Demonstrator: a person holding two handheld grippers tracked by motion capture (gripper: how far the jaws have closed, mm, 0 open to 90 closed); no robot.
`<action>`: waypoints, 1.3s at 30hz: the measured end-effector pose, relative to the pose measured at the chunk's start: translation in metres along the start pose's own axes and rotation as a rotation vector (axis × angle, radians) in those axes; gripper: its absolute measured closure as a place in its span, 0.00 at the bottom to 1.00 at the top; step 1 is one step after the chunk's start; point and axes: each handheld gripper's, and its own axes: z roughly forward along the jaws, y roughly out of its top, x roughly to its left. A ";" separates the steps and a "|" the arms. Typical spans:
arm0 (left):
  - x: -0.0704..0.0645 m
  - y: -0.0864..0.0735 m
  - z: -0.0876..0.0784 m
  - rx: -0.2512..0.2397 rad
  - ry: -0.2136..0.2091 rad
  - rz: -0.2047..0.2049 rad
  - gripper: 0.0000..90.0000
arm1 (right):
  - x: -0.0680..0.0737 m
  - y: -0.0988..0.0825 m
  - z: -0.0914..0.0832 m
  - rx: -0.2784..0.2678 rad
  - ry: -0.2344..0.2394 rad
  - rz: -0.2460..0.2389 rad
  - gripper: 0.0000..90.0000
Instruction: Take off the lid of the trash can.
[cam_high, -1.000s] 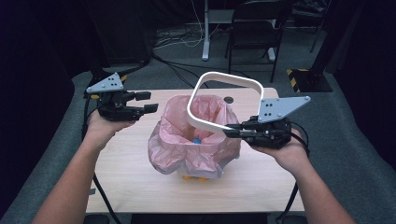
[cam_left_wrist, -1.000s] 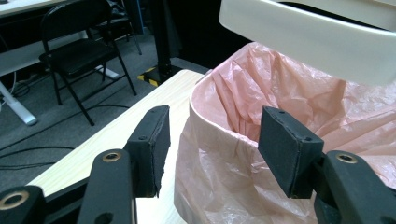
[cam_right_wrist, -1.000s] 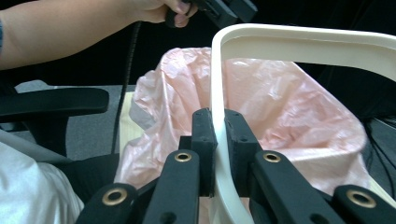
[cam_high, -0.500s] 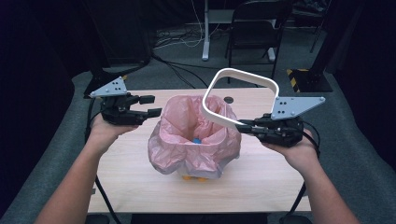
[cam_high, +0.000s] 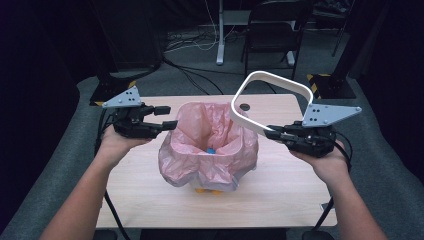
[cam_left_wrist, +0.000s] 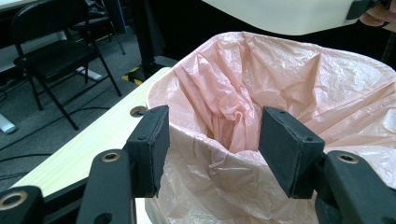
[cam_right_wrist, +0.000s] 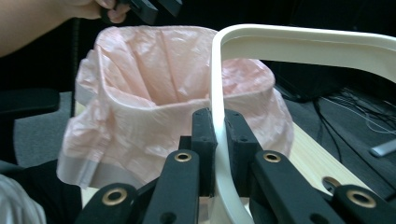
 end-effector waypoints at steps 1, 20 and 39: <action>0.000 0.000 0.000 0.000 -0.001 -0.001 0.48 | -0.001 -0.003 -0.001 0.002 -0.016 0.001 0.93; -0.002 -0.001 0.002 0.001 -0.004 0.001 0.48 | -0.008 -0.021 -0.012 -0.002 -0.095 0.035 0.93; -0.001 -0.003 0.005 0.004 -0.008 -0.001 0.48 | -0.011 -0.041 -0.009 -0.007 -0.149 0.061 0.93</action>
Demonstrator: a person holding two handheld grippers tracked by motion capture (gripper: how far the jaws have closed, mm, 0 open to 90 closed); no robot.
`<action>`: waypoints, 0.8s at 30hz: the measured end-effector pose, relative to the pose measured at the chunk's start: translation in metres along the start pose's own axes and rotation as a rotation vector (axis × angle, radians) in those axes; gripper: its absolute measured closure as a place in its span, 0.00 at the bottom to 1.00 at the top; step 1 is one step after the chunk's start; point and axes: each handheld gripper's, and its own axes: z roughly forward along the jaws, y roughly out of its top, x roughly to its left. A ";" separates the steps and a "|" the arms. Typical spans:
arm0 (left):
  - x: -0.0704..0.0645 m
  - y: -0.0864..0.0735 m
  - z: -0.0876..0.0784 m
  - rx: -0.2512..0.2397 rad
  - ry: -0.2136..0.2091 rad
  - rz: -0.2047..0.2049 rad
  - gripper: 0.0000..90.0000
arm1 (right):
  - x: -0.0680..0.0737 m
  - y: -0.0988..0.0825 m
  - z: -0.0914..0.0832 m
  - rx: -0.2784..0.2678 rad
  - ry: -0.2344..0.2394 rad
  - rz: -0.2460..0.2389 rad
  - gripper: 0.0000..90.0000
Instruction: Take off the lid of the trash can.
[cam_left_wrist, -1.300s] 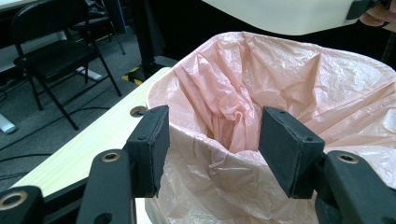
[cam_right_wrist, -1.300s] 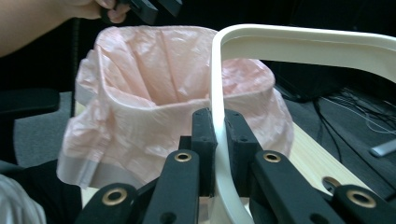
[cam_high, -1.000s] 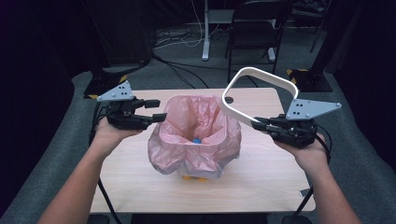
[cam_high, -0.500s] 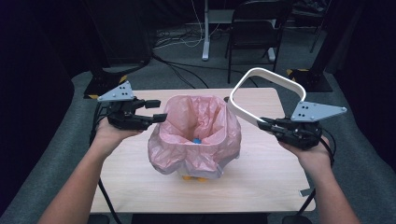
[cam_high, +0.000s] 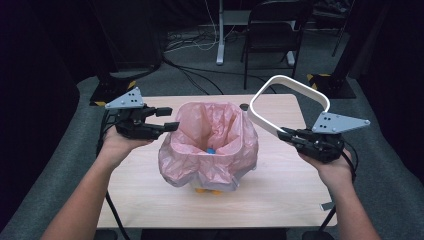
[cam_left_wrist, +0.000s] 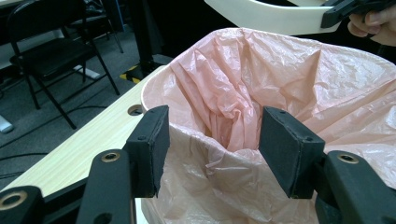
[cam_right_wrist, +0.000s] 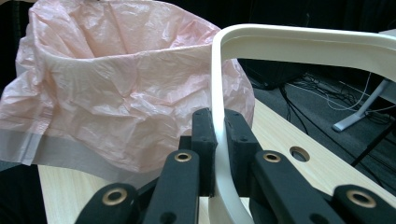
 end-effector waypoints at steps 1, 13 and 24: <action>0.000 0.000 0.000 -0.001 -0.001 -0.003 0.48 | 0.000 -0.001 0.001 -0.005 -0.002 0.006 0.93; 0.000 -0.001 0.001 0.003 -0.003 -0.007 0.48 | -0.001 -0.021 0.013 0.000 -0.042 0.028 0.93; -0.001 -0.001 0.003 0.005 -0.006 -0.002 0.48 | 0.001 -0.037 0.018 0.009 -0.070 0.043 0.93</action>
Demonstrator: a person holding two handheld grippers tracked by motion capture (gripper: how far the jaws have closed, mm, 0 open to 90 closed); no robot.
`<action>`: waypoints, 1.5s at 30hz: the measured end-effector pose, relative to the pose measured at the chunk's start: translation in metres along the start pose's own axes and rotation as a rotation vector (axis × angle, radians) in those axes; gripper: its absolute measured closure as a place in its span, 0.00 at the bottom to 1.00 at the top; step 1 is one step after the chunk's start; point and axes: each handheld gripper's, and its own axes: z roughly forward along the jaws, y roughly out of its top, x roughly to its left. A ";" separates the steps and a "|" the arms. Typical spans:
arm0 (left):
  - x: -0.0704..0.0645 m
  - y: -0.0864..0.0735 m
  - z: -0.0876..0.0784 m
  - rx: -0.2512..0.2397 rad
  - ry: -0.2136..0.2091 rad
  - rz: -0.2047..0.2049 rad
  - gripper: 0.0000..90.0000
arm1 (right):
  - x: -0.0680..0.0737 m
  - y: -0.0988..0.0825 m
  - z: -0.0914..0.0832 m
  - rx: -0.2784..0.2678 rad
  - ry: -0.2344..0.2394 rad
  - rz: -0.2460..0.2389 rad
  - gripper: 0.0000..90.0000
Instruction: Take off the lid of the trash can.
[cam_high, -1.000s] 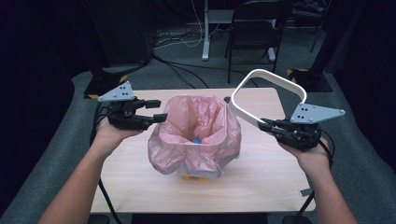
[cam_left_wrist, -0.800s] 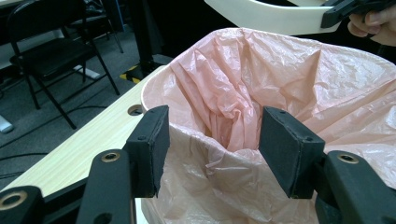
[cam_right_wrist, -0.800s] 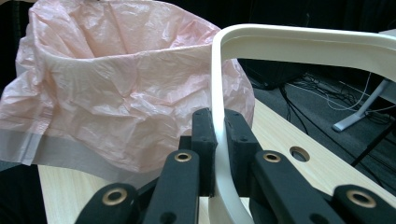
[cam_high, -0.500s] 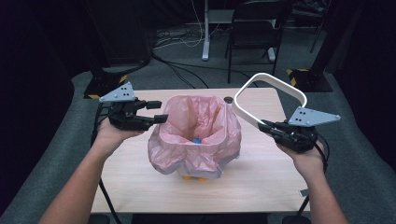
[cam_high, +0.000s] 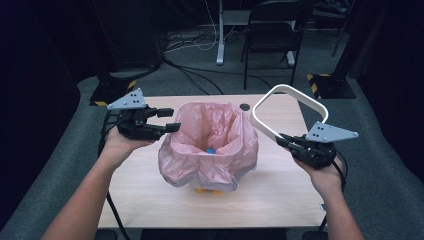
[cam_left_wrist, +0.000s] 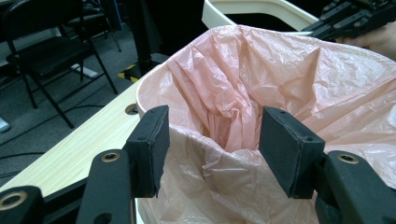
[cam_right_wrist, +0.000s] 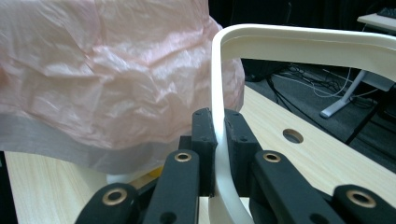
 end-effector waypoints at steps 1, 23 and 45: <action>0.000 0.000 0.000 0.000 0.000 0.000 0.48 | 0.000 -0.002 0.001 0.003 -0.003 0.002 0.93; 0.002 -0.002 -0.002 -0.016 -0.002 -0.013 0.47 | 0.005 -0.038 0.018 0.039 -0.045 0.036 0.93; 0.004 -0.004 -0.002 -0.025 0.017 -0.018 0.48 | 0.007 -0.080 0.031 0.064 -0.058 0.077 0.93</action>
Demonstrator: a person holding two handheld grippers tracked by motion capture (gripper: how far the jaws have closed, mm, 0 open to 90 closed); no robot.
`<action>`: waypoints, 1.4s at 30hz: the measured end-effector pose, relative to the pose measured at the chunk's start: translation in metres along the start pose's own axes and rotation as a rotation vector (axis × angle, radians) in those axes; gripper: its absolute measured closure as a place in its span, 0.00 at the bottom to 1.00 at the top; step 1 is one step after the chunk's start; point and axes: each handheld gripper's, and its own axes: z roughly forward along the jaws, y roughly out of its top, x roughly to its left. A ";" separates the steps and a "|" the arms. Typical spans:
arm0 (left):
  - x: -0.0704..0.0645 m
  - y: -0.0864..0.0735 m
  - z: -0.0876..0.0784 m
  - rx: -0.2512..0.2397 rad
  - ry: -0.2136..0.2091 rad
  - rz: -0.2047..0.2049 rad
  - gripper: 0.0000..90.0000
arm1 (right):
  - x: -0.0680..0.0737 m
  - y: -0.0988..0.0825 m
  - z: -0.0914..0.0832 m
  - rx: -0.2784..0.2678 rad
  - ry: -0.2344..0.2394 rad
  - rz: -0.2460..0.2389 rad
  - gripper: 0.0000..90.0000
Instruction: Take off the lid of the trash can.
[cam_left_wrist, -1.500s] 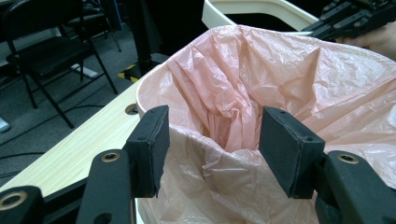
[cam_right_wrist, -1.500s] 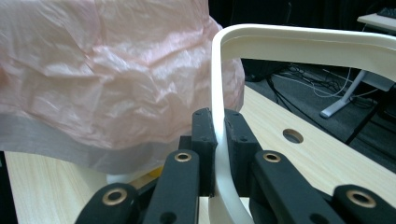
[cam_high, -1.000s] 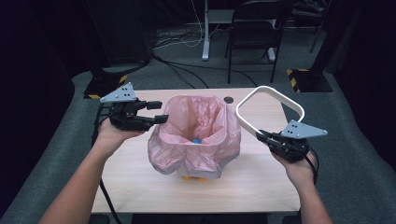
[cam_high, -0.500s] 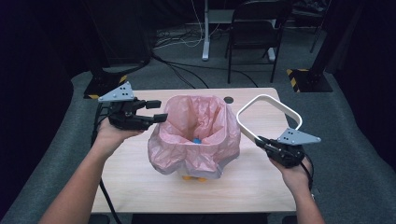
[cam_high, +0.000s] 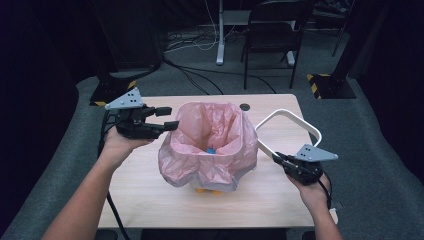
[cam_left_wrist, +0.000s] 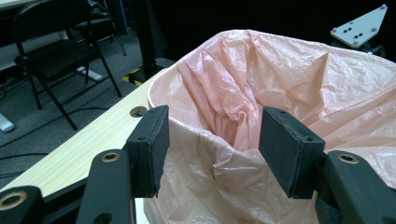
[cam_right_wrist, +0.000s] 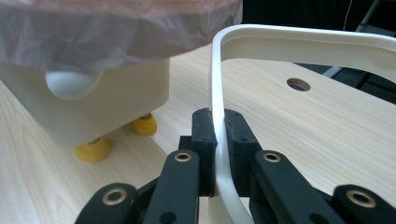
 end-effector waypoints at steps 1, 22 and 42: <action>0.000 0.000 0.000 0.000 0.000 0.000 0.48 | 0.000 -0.001 0.000 0.001 -0.001 0.000 0.93; 0.001 -0.003 -0.001 -0.007 0.008 -0.008 0.48 | -0.003 -0.025 0.016 0.088 0.038 0.009 0.93; 0.004 -0.008 -0.001 -0.031 0.009 -0.024 0.47 | -0.016 -0.050 0.031 0.164 0.062 0.064 0.93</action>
